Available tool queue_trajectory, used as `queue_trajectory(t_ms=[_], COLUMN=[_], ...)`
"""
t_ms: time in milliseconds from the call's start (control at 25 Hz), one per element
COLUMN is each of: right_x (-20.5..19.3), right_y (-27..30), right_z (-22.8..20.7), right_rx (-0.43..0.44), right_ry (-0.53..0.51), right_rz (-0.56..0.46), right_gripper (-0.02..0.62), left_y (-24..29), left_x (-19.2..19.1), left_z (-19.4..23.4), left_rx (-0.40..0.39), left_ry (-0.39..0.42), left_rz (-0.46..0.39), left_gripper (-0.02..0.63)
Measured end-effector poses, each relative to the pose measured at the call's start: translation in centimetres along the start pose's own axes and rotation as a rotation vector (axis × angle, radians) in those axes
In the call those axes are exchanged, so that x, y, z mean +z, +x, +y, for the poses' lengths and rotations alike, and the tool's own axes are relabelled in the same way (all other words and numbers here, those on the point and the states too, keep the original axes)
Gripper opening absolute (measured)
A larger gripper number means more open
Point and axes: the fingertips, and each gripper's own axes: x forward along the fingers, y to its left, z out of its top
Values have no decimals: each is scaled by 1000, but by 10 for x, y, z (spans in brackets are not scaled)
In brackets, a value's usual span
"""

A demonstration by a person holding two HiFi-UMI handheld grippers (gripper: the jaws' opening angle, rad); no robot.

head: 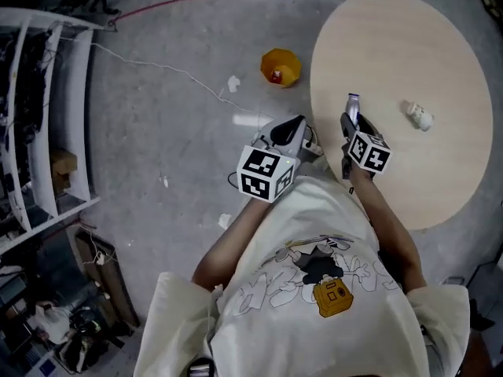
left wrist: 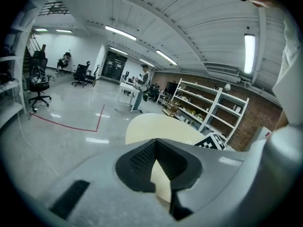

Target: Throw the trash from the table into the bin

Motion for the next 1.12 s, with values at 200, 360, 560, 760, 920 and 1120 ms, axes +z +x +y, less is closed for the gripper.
queue_trajectory(t_ms=[200, 360, 560, 760, 920, 1120], right_x=[17, 14, 12, -2, -8, -15], right_y=[40, 51, 65, 87, 95, 90], right_z=[60, 113, 184, 232, 258, 271], right_rx=[96, 154, 259, 339, 381, 392], right_ry=[-130, -197, -293, -371, -411, -413], right_rz=[50, 96, 135, 188, 225, 245], right_gripper=[213, 213, 213, 213, 213, 213], left_y=[-38, -84, -129, -164, -183, -185], left_x=[6, 15, 22, 16, 15, 9], left_z=[57, 94, 129, 160, 180, 184], left_rx=[137, 218, 307, 403, 458, 445], left_ry=[-84, -140, -183, -230, -283, -324], left_rz=[-71, -120, -181, -227, -259, -244], left_gripper=[6, 6, 6, 6, 6, 6])
